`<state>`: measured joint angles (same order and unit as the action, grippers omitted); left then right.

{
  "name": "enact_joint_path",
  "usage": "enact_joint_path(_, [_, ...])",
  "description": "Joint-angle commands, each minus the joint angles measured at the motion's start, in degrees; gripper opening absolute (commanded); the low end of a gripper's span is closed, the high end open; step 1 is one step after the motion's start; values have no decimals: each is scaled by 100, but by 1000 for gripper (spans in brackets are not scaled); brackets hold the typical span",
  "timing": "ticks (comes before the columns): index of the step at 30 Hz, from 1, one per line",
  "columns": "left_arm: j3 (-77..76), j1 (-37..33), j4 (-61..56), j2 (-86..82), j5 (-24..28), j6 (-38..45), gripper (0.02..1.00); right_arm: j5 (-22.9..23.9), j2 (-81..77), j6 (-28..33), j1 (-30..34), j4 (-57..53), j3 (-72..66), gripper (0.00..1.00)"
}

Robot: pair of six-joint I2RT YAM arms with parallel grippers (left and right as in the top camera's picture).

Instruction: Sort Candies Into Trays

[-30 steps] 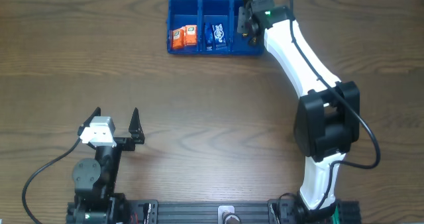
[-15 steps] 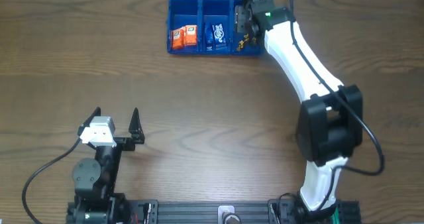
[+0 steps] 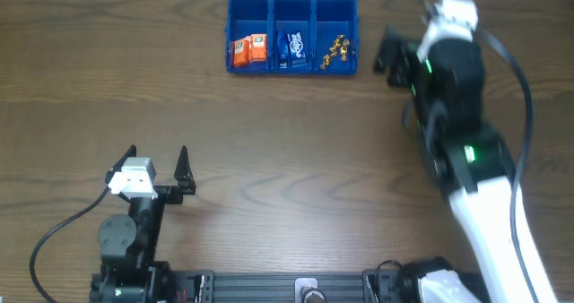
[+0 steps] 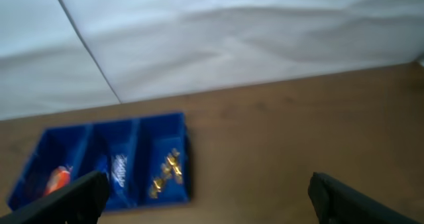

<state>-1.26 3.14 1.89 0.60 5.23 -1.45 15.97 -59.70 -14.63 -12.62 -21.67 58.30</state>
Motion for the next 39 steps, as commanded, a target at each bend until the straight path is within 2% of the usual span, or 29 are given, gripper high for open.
enact_joint_path(1, [98, -22, 214, -35, 74, 20, 998, 50, 1609, 166, 332, 7, -1648, 998])
enact_joint_path(5, [98, -22, 214, -35, 74, 20, 998, 22, 3217, 166, 509, -9, -2983, 998])
enact_joint_path(8, [98, -22, 214, -35, 74, 20, 998, -208, 3912, 173, 525, 271, -3729, 998])
enact_joint_path(11, [98, -22, 214, -35, 74, 20, 998, -461, 4524, 675, 527, 855, -4472, 998])
enact_joint_path(15, [98, -22, 214, -35, 74, 20, 998, -468, 5171, 988, 527, 1198, -4966, 998])
enact_joint_path(19, [98, -22, 214, -35, 74, 20, 998, -470, 5740, 1047, 533, 1158, -5313, 998])
enact_joint_path(26, [98, -22, 214, -35, 74, 20, 998, -730, 5954, 1394, 612, 1414, -5617, 998])
enact_joint_path(30, [98, -22, 214, -35, 74, 20, 998, -1224, 5954, 1864, 780, 1768, -5792, 998])
enact_joint_path(35, [98, -22, 214, -35, 74, 20, 998, -1781, 5954, 1860, 1198, 1729, -5794, 998])
enact_joint_path(39, [98, -22, 214, -35, 74, 20, 998, -1801, 5954, 1862, 1217, 1731, -5794, 1000])
